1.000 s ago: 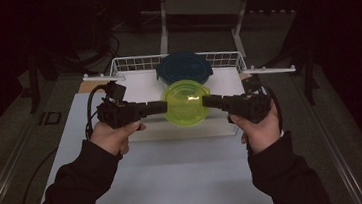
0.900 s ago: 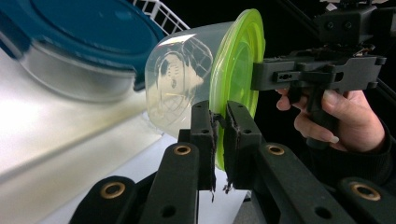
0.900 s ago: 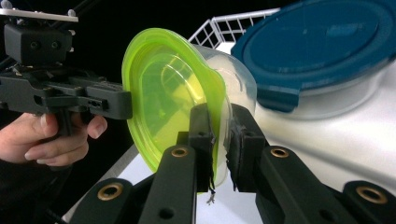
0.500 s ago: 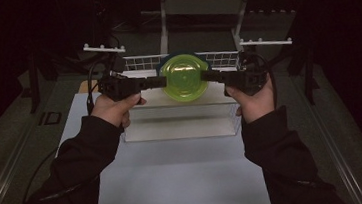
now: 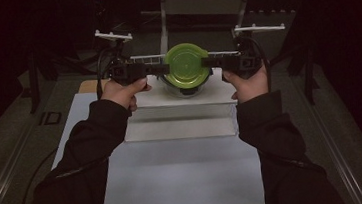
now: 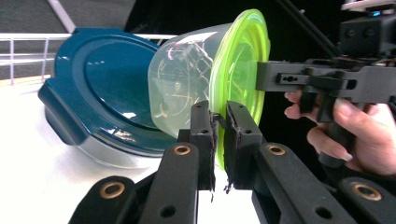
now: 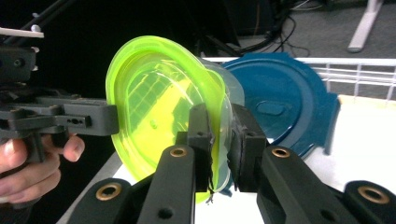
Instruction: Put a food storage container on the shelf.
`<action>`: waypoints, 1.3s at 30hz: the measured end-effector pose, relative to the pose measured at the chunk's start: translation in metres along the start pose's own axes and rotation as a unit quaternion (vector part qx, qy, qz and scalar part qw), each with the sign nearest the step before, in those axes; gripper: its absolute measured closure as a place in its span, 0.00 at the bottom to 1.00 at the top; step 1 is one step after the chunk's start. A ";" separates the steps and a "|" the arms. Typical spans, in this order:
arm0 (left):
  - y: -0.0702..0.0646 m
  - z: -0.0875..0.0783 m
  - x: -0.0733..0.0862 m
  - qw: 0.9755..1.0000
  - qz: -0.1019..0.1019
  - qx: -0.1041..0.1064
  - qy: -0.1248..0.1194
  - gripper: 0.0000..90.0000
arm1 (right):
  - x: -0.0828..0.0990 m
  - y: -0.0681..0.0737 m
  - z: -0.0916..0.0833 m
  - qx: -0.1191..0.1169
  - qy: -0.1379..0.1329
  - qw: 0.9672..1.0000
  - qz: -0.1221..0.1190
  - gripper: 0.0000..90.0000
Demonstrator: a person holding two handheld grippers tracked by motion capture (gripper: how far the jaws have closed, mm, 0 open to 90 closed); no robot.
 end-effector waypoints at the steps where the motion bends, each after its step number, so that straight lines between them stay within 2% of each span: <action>1: 0.000 0.001 -0.001 1.000 0.000 -0.001 -0.002 0.91 | -0.001 -0.001 0.000 0.002 -0.002 1.000 0.000 0.89; 4: 0.001 0.004 -0.004 1.000 -0.002 0.006 -0.006 0.91 | -0.004 -0.004 -0.001 -0.002 -0.003 1.000 0.002 0.89; 9: 0.004 0.008 -0.006 1.000 -0.014 0.005 -0.006 0.91 | -0.008 -0.010 0.002 -0.001 0.000 1.000 0.010 0.89; 13: 0.005 0.010 -0.008 1.000 -0.013 0.013 -0.006 0.91 | -0.010 -0.014 0.003 -0.009 0.002 1.000 0.020 0.88; 16: 0.006 0.012 -0.009 1.000 -0.017 0.008 -0.010 0.90 | -0.011 -0.017 0.003 -0.018 -0.003 0.999 0.034 0.87; 20: 0.009 0.017 -0.012 1.000 -0.026 -0.002 -0.011 0.89 | -0.017 -0.021 0.005 -0.017 -0.011 0.999 0.045 0.85; 22: 0.011 0.018 -0.013 0.999 -0.037 -0.004 -0.015 0.89 | -0.019 -0.024 0.007 -0.020 -0.011 0.998 0.052 0.83; 26: 0.014 0.020 -0.015 0.999 -0.042 -0.014 -0.027 0.85 | -0.021 -0.027 0.009 -0.015 -0.016 0.998 0.057 0.82; 29: 0.016 0.023 -0.017 0.998 -0.056 -0.016 -0.033 0.82 | -0.023 -0.029 0.011 -0.007 -0.019 0.998 0.058 0.79; 35: 0.018 0.028 -0.018 0.997 -0.061 -0.023 -0.029 0.77 | -0.028 -0.033 0.015 0.009 -0.016 0.998 0.068 0.72; 36: 0.018 0.029 -0.018 0.997 -0.067 -0.020 -0.029 0.77 | -0.028 -0.033 0.017 0.010 -0.014 0.998 0.068 0.72; 39: 0.017 0.029 -0.018 0.997 -0.065 -0.017 -0.030 0.76 | -0.029 -0.032 0.019 0.012 -0.012 0.998 0.068 0.73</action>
Point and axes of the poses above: each handheld gripper's, and its own axes: z roughly forward along the jaws, x roughly out of its underside, y roughly to its left, the point moved 5 cm from there along z, roughly forward along the jaws, and after that the axes turned 15 degrees about -x, right-handed, at the moved point
